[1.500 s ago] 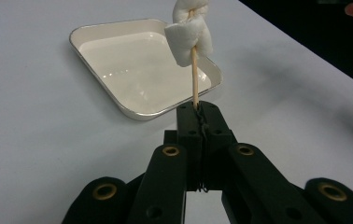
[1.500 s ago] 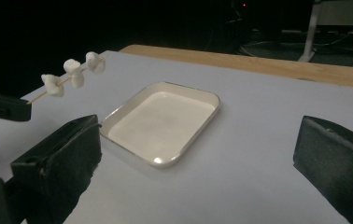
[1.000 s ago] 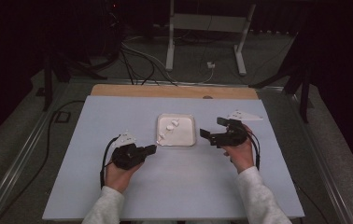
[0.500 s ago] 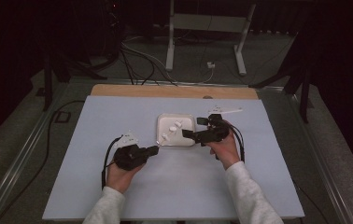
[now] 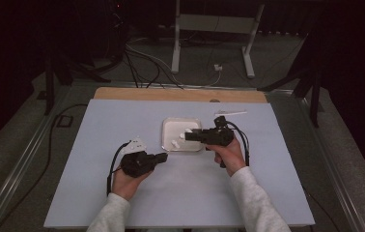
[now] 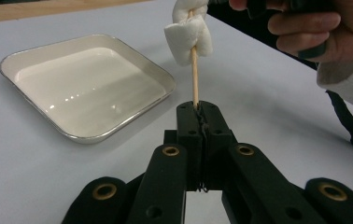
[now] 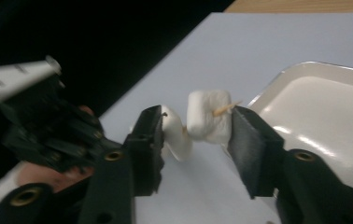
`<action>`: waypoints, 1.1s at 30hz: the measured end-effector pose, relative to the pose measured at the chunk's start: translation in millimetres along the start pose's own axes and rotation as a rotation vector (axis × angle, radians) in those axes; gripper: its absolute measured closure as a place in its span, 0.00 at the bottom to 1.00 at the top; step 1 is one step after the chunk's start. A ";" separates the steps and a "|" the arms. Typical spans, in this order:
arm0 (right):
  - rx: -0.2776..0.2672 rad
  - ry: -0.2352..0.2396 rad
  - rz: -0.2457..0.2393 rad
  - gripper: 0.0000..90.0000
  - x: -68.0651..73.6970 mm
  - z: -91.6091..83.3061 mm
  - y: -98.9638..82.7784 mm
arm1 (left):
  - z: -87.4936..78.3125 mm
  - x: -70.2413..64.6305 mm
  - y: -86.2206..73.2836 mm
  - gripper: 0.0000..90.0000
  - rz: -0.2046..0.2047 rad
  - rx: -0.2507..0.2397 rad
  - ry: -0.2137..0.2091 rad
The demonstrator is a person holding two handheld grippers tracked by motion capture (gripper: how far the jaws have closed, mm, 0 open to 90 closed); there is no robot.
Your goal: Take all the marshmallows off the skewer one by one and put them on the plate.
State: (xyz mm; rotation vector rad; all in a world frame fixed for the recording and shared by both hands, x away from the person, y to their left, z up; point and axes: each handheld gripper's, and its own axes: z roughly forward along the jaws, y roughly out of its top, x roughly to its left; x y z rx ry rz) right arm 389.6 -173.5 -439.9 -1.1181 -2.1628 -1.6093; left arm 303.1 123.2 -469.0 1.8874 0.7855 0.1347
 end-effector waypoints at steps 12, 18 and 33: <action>-0.026 0.044 0.026 0.81 3.7 0.3 1.4 | 11.1 -6.0 -1.7 0.97 0.041 0.067 -0.014; -0.025 0.061 0.028 0.81 6.7 3.0 1.2 | 15.9 -9.0 -2.1 0.98 0.058 0.096 -0.005; -0.021 0.063 0.089 0.85 7.3 0.6 6.0 | 13.7 -5.6 -3.2 1.00 0.054 0.101 0.001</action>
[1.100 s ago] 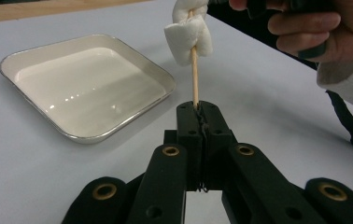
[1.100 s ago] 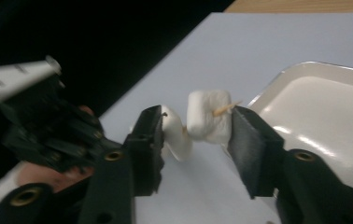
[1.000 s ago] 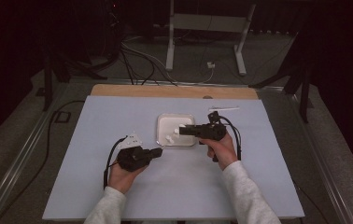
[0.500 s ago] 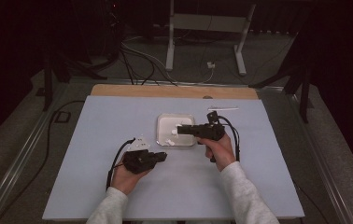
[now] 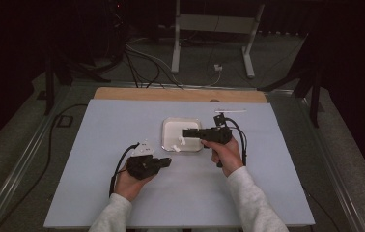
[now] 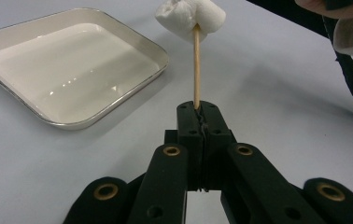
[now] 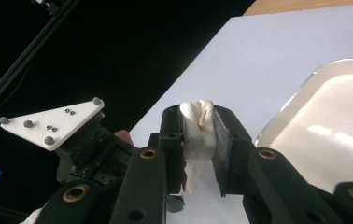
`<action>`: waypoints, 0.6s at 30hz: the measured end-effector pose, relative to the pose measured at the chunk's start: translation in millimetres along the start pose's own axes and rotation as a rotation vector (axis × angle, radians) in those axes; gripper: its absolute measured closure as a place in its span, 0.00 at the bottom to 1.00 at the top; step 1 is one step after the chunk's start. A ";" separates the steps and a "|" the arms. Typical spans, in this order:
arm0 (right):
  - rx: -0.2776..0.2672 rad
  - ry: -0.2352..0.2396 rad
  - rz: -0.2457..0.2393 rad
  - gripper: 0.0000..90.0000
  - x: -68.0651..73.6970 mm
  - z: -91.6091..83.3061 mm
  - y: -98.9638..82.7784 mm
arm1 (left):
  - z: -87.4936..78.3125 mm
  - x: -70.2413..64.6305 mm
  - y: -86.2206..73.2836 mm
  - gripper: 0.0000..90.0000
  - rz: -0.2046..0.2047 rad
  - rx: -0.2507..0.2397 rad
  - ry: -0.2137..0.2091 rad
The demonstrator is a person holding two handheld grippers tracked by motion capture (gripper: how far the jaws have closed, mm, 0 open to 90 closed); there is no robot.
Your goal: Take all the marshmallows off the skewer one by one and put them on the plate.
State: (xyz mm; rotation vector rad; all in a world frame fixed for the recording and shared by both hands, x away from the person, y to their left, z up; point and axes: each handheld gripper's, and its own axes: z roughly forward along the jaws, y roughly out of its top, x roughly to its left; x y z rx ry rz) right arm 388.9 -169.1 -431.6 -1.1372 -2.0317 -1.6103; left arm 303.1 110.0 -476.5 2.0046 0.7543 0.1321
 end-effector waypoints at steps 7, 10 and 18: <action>-0.036 -0.020 0.015 0.87 -2.5 -6.0 0.9 | 0.0 -1.0 -0.3 1.00 0.004 -0.004 0.000; -0.047 -0.022 0.038 0.88 -4.0 -7.0 0.4 | -2.2 0.0 -0.7 1.00 0.008 -0.007 0.010; -0.016 0.004 0.017 0.84 -1.6 0.3 -2.0 | -1.5 -3.3 0.0 1.00 0.021 0.003 0.037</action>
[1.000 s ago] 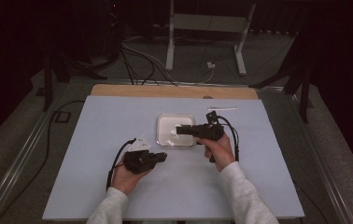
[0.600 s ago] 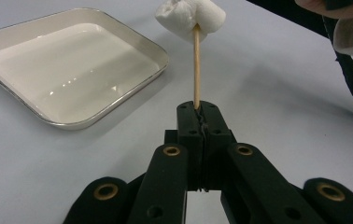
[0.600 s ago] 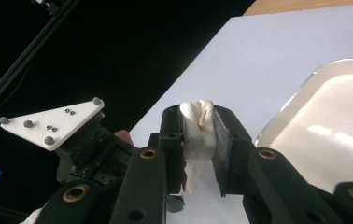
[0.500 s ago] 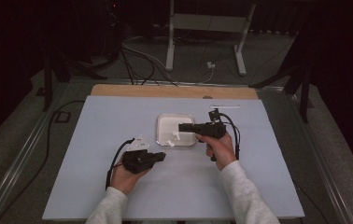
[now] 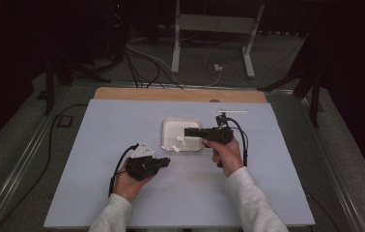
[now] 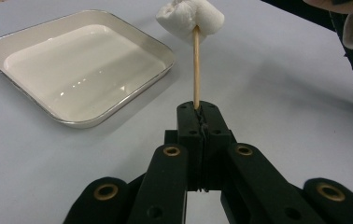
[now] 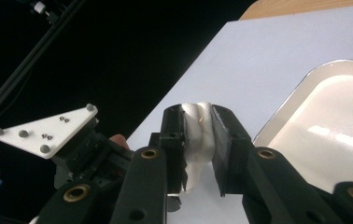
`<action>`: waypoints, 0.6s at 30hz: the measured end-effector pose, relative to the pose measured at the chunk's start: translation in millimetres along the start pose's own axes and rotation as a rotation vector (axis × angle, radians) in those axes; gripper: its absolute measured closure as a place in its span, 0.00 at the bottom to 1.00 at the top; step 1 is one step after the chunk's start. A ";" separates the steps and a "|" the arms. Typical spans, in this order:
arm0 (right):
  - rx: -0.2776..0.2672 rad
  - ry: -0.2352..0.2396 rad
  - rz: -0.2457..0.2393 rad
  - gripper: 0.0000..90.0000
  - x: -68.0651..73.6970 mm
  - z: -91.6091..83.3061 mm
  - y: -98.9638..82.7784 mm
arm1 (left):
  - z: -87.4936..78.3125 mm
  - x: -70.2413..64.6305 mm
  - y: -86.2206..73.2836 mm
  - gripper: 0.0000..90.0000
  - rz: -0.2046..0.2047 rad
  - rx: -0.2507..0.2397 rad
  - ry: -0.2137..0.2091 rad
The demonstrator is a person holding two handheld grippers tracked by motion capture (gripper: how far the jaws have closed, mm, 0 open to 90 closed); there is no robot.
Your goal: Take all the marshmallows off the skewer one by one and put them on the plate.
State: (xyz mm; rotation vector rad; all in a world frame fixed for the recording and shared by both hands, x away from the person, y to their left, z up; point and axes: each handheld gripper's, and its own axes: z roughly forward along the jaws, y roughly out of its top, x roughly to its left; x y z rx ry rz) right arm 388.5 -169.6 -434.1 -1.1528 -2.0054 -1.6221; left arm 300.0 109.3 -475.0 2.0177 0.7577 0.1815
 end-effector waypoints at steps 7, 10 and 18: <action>0.013 0.020 0.023 0.78 -1.3 5.6 -2.0 | -0.1 0.3 0.7 1.00 -0.007 -0.014 0.012; 0.026 0.032 0.029 0.82 -0.3 8.7 -3.3 | 1.6 -0.3 -0.3 1.00 -0.004 0.002 0.020; -0.030 -0.007 0.079 0.89 -1.8 1.3 -1.0 | -1.1 3.1 -1.8 1.00 -0.016 -0.017 0.019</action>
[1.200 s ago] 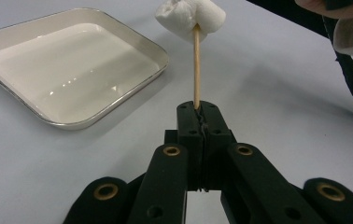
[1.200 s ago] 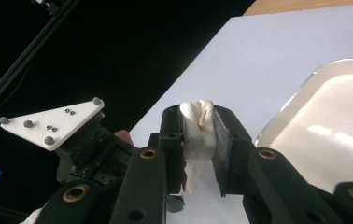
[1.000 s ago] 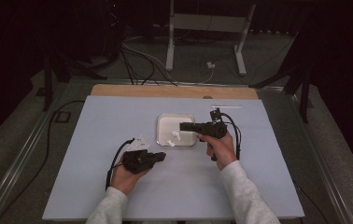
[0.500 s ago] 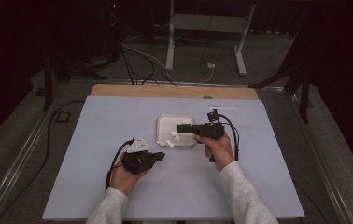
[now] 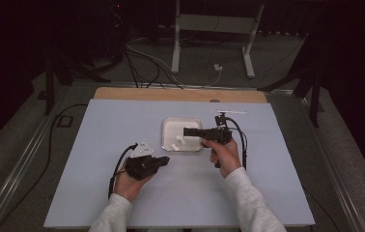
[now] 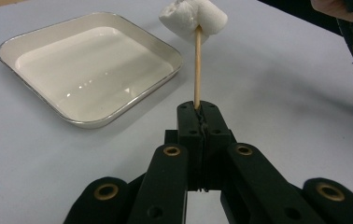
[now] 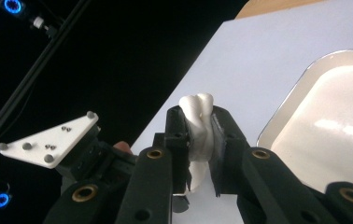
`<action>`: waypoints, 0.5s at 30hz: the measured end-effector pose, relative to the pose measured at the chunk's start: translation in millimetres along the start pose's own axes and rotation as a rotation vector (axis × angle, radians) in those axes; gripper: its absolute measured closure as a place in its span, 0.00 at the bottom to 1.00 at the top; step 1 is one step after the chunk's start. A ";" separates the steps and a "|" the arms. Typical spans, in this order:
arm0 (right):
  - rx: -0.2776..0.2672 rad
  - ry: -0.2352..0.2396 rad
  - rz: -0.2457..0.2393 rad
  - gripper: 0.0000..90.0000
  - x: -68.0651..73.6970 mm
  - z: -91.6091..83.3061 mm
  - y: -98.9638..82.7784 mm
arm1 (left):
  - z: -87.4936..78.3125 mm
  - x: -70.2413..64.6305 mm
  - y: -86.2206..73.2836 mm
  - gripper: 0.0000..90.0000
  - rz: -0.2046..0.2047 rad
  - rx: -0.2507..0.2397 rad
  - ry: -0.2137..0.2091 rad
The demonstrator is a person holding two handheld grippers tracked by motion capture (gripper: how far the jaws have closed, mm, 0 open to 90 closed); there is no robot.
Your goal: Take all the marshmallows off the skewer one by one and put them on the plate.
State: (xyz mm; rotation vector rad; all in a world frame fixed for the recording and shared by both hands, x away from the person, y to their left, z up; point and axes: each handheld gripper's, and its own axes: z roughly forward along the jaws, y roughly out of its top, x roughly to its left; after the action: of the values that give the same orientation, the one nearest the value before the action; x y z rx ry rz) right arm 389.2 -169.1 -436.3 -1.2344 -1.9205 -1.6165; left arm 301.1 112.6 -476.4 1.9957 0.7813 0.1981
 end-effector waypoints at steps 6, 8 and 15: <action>-0.081 0.005 0.031 0.90 -3.8 -9.5 3.5 | 0.0 1.6 -5.6 1.00 0.039 0.077 0.042; -0.175 0.001 0.052 0.90 -8.9 -27.7 11.2 | -3.9 8.7 -10.5 1.00 -0.016 0.054 0.025; -0.078 -0.136 -0.073 0.87 -10.6 -33.2 11.8 | -7.6 7.4 -2.4 1.00 -0.019 0.011 0.034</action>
State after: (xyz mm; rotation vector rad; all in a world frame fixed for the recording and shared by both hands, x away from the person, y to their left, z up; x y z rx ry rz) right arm 395.7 -204.1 -427.0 -1.3517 -2.0226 -1.6990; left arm 302.5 123.4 -475.6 1.9991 0.8246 0.2170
